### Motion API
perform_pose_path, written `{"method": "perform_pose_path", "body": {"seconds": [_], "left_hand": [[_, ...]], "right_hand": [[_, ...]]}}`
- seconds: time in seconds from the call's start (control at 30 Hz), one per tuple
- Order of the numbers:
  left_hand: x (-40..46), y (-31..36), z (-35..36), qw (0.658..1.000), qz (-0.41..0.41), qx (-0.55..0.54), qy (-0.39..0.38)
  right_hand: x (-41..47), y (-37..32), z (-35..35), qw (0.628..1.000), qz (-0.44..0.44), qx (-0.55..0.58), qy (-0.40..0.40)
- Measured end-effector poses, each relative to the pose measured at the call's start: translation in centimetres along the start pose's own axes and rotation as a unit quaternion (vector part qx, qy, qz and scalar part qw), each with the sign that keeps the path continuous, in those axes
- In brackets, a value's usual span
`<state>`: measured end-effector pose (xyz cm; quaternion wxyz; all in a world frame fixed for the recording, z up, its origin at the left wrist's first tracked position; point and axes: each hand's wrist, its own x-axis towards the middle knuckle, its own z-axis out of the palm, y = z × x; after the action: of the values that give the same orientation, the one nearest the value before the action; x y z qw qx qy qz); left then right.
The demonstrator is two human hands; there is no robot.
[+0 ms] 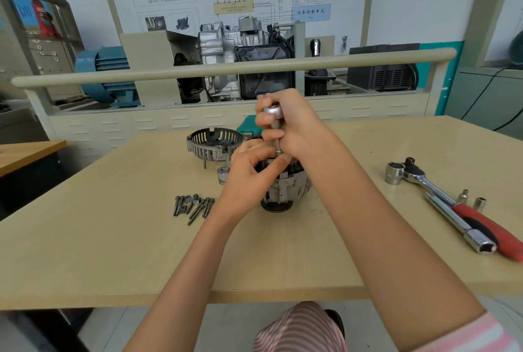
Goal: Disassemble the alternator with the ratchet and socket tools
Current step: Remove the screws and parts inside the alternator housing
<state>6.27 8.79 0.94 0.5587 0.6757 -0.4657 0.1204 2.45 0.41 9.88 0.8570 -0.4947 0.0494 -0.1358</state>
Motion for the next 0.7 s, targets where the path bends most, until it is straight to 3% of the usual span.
{"method": "perform_pose_path", "body": {"seconds": [0.07,0.13,0.23,0.33,0.43,0.5,0.57,0.63,0.7], "left_hand": [[0.0,0.0,-0.1,1.000,-0.003,0.010,-0.002],[0.0,0.0,-0.2,1.000,0.016,0.012,-0.001],[-0.2,0.2,0.1,0.999,0.037,0.013,0.003],[-0.2,0.4,0.4,1.000,0.008,0.004,0.029],[-0.2,0.5,0.5,0.999,0.005,0.001,0.032],[-0.2,0.5,0.4,1.000,-0.009,0.006,0.025],[-0.2,0.6,0.1,1.000,-0.015,0.004,0.011],[-0.2,0.3,-0.1,1.000,-0.003,0.005,-0.001],[-0.2,0.3,0.0,1.000,0.020,0.012,-0.005]], "right_hand": [[0.0,-0.4,-0.5,0.996,0.046,0.023,-0.078],[-0.1,-0.2,-0.5,0.996,0.042,0.038,-0.065],[-0.2,0.8,0.1,0.990,-0.084,0.070,0.088],[-0.2,1.8,0.7,0.951,-0.221,0.089,0.199],[-0.1,1.1,0.6,0.977,-0.145,0.049,0.150],[-0.1,0.2,0.2,0.997,-0.045,0.009,0.062],[0.0,-0.1,-0.3,1.000,-0.003,0.013,-0.008],[0.0,0.1,-0.3,1.000,-0.010,0.025,0.002],[-0.1,0.8,0.0,0.993,-0.074,0.043,0.082]]}}
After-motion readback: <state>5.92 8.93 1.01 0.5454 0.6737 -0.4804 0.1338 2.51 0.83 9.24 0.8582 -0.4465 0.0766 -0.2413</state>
